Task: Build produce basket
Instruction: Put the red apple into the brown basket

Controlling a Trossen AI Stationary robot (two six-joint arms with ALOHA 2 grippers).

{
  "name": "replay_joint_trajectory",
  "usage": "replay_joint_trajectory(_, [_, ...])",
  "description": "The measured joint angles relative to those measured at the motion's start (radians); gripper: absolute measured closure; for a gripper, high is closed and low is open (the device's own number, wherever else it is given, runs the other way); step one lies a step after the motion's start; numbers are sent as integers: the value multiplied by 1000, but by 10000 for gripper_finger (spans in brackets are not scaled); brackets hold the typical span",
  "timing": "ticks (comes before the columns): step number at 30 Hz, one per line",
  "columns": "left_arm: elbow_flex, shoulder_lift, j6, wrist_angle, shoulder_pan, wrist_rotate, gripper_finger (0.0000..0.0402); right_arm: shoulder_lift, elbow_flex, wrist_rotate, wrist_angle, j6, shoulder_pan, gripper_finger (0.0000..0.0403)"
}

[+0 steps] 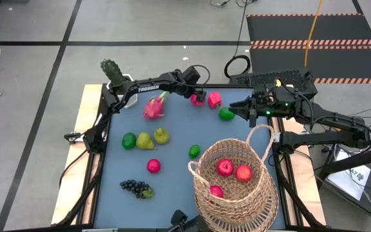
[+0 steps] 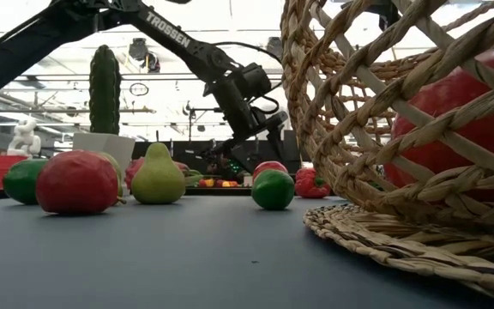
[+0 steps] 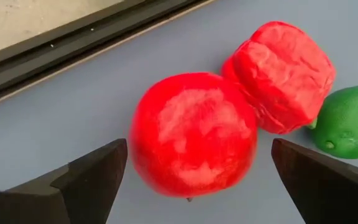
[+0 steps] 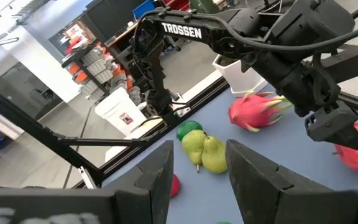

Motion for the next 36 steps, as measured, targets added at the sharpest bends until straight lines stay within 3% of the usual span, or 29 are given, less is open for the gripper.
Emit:
replay_joint_trajectory(24, [2, 46, 12, 33, 14, -14, 3, 0, 0, -1, -3, 0, 0, 264])
replay_joint_trajectory(32, [2, 46, 27, 38, 14, -17, 52, 0, 0, -1, -3, -1, 0, 264])
replay_joint_trajectory(36, [2, 46, 27, 38, 14, -16, 54, -3, 0, -1, -4, -14, 0, 264])
